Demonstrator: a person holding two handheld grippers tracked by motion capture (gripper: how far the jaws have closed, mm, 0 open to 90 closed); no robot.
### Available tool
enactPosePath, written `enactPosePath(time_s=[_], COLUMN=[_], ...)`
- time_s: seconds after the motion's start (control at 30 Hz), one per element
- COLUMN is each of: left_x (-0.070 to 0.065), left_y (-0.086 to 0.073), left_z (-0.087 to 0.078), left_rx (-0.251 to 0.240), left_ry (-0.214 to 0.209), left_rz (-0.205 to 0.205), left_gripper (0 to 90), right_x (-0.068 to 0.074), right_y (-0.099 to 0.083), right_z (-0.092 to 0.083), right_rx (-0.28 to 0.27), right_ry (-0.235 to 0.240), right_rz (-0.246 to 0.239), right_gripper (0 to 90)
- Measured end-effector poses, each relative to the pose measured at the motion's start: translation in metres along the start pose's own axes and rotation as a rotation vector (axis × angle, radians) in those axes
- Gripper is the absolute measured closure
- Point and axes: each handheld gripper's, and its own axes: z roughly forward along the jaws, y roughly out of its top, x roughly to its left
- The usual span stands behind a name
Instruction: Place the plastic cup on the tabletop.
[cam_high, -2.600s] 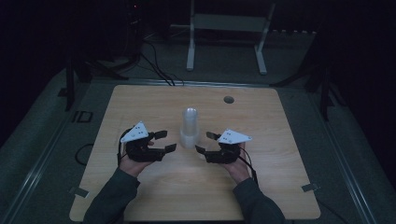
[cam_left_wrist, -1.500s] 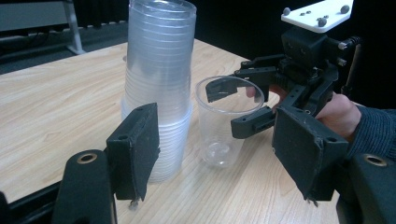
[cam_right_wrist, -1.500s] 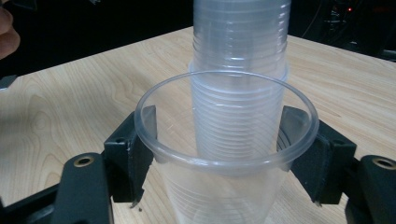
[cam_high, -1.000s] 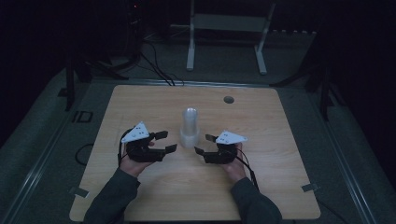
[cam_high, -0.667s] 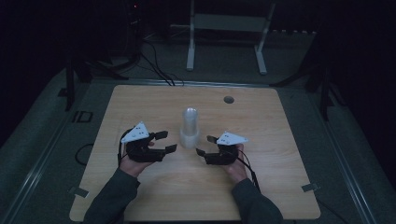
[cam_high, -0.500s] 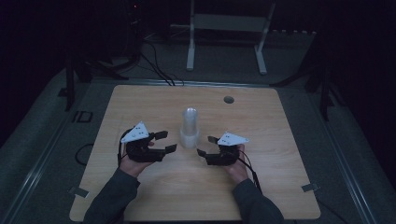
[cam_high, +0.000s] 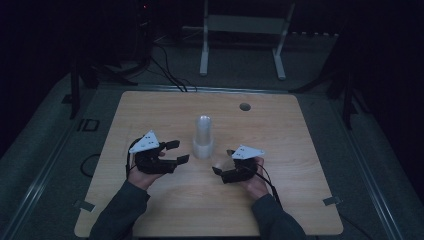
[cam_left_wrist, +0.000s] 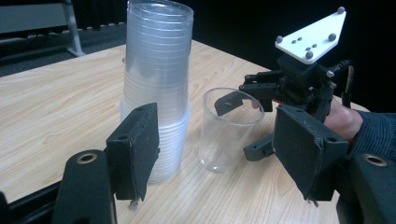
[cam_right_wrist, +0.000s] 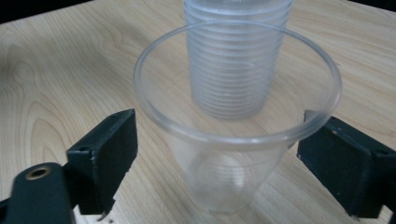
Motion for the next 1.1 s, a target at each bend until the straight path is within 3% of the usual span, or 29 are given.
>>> enactPosePath(time_s=[0.4,0.67,1.1], left_x=[0.0,0.001,0.003], left_y=[0.0,-0.001,-0.001], left_z=[-0.001,-0.001,-0.003], left_rx=[-0.001,-0.002,-0.008], left_ry=[0.001,0.003,0.012], left_rz=[-0.003,-0.008,-0.01], left_gripper=[31.9,31.9,31.9], right_x=[0.001,0.0,-0.003], right_y=[-0.002,-0.005,-0.01], right_z=[-0.012,-0.025,-0.033], right_rx=[-0.021,-0.052,-0.047], right_ry=[-0.005,-0.001,0.002], right_rz=[-0.011,0.005,0.021], right_gripper=[11.7,11.7,11.8])
